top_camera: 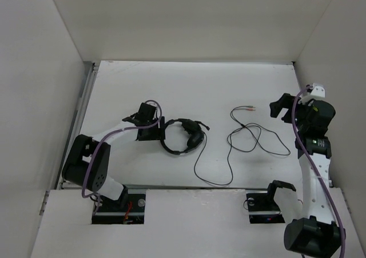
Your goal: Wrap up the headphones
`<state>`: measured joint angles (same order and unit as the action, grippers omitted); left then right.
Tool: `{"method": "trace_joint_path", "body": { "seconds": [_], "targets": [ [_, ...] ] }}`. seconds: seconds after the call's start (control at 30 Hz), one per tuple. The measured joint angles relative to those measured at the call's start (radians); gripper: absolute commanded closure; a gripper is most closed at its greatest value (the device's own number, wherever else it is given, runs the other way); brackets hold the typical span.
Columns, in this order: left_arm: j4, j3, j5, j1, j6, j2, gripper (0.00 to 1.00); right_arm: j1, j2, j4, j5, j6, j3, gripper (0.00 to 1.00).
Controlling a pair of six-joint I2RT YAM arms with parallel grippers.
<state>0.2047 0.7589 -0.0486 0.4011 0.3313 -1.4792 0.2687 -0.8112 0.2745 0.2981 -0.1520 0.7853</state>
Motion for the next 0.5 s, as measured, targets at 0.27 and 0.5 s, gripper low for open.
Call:
{"method": "trace_joint_path", "body": {
  "seconds": [0.27, 0.5],
  "targets": [
    [-0.083, 0.018, 0.019, 0.017, -0.023, -0.056, 0.68, 0.024, 0.010, -0.024, 0.002, -0.014, 0.000, 0.00],
    [-0.128, 0.034, 0.028, 0.042, -0.035, -0.090, 0.81, 0.035, 0.012, -0.047, 0.004, -0.025, -0.002, 0.00]
  ]
}}
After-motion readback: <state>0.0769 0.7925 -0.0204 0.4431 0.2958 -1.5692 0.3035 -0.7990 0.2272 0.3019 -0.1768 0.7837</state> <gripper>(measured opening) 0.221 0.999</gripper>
